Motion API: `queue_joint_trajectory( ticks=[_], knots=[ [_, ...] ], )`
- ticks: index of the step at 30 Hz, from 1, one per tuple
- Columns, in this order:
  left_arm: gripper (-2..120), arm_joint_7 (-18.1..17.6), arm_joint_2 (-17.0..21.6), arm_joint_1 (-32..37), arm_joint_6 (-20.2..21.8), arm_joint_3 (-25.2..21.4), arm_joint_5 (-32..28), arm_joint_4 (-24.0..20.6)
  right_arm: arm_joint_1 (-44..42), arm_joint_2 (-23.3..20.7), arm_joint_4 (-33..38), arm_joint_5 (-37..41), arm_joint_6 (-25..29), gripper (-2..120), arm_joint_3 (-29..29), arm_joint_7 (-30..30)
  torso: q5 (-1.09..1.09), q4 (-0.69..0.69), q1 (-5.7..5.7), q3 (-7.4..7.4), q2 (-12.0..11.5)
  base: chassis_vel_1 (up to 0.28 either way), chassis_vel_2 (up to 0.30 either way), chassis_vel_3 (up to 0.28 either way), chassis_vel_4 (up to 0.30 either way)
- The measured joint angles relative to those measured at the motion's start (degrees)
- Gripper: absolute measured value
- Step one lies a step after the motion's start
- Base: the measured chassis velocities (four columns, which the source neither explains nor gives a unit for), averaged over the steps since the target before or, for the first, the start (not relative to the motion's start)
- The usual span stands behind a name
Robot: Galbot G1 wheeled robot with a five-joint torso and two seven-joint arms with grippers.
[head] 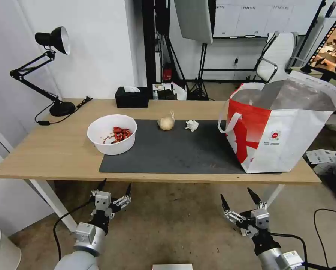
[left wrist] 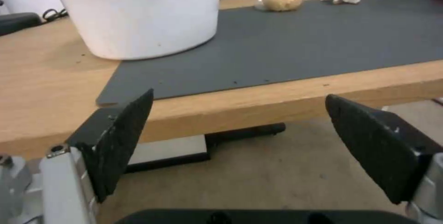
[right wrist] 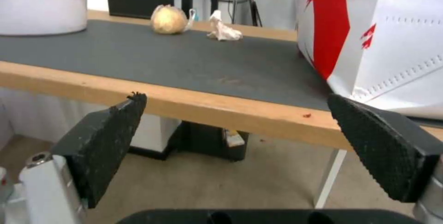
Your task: Pick up the trash from the table and place it into the takeout bag.
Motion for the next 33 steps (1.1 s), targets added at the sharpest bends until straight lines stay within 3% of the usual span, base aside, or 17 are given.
queue_joint_trajectory(
  ticks=[22,26,33],
  knots=[
    [100,1.00,0.38,-0.17,-0.69,0.28,-1.49,-0.10,1.22,-0.59,0.59,1.28,-1.93,100,-0.24,-0.07,0.01,-0.01,0.00,0.00,0.00,0.000,0.000,0.000,0.000],
    [100,1.65,0.34,0.19,-1.15,0.25,-1.84,-0.33,3.59,-3.18,4.67,3.28,-6.08,100,-1.55,-0.08,0.01,0.00,0.00,0.00,0.00,0.000,0.000,0.000,0.000],
    [100,1.69,-0.93,0.57,-1.39,0.08,-1.93,-1.40,16.31,-14.48,6.86,14.21,-14.79,100,-7.05,-2.72,0.01,0.00,0.00,0.00,0.00,0.000,0.000,0.000,0.000]
  ],
)
